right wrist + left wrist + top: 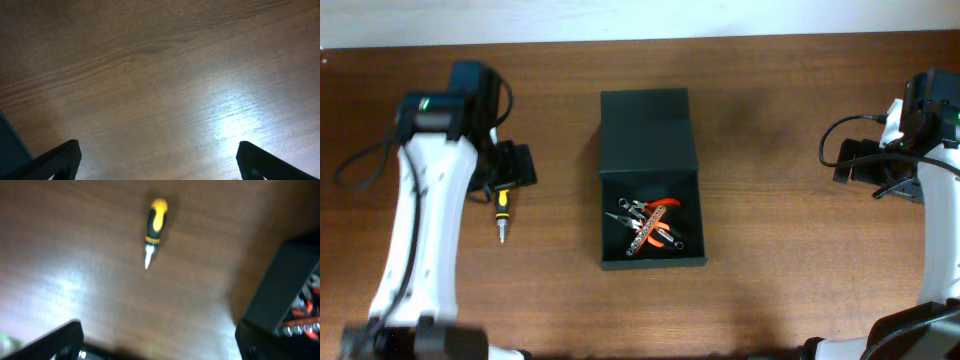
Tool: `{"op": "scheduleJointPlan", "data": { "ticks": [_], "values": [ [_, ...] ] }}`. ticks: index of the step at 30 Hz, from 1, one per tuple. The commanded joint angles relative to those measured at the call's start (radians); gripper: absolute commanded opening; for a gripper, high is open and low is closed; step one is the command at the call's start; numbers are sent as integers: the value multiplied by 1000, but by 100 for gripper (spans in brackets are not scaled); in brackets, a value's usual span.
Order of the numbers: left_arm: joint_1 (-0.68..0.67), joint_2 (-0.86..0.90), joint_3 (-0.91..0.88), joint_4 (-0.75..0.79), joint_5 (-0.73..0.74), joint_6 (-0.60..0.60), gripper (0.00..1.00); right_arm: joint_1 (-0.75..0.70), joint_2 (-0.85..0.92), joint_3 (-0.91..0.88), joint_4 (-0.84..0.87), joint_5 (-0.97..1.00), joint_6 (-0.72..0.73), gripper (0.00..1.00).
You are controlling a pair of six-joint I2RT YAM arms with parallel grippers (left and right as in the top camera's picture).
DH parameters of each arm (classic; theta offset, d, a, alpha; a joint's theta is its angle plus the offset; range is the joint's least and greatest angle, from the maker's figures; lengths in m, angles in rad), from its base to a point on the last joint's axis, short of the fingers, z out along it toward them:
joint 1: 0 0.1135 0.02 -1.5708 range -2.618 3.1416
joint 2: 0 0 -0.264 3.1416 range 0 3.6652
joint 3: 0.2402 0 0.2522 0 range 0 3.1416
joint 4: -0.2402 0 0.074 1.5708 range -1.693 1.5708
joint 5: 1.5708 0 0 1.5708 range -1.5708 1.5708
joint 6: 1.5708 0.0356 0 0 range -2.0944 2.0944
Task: Pack container
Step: 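Release the rail and move the left gripper over the yellow screwdriver, then lower the left gripper and close it on the screwdriver handle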
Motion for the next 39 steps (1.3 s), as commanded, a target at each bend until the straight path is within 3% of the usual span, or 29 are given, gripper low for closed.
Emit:
{"op": "scheduleJointPlan", "data": {
  "ticks": [1, 7, 13, 16, 20, 39],
  "values": [
    [19, -88, -167, 106, -9, -15, 99, -7, 2, 0, 0, 8, 5, 99],
    [19, -87, -370, 314, -10, -7, 99, -7, 2, 0, 0, 8, 5, 99],
    [57, -80, -433, 411, -10, 1, 99, -7, 2, 0, 0, 8, 5, 99],
    [102, -80, -433, 448, -3, 74, 99, -7, 2, 0, 0, 8, 5, 99],
    [159, -68, -433, 520, 150, 258, 99, -7, 2, 0, 0, 8, 5, 99],
    [176, 204, -433, 627, 149, 245, 99, -7, 2, 0, 0, 8, 5, 99]
  ]
}}
